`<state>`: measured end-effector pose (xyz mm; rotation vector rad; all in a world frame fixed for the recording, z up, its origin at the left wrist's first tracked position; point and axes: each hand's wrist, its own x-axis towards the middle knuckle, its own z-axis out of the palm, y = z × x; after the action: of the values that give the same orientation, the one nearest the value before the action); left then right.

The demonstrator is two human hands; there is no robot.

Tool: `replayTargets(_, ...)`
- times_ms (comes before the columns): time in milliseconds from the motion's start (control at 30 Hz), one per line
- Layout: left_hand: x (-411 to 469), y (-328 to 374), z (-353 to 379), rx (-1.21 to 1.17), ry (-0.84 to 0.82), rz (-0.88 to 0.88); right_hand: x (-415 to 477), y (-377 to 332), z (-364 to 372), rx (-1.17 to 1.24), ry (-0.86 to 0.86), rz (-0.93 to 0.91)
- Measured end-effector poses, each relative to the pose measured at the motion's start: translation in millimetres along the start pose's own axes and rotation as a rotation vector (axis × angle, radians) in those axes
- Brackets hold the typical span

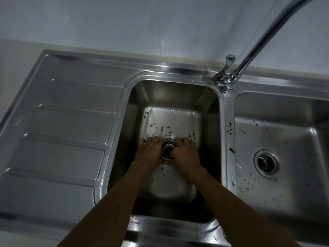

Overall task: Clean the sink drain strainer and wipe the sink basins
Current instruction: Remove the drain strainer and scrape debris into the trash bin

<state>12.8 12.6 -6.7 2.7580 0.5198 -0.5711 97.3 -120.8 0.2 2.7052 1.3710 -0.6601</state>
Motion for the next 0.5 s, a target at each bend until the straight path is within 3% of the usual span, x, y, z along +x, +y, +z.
replayTargets(200,-28,0,-27,-0.124,0.027,0.037,-27,-6,-20,0.040,0.131,-0.038)
replayTargets(500,-88,37,-129,-0.080,0.119,0.161,-101,-13,-102,0.153,0.339,0.079)
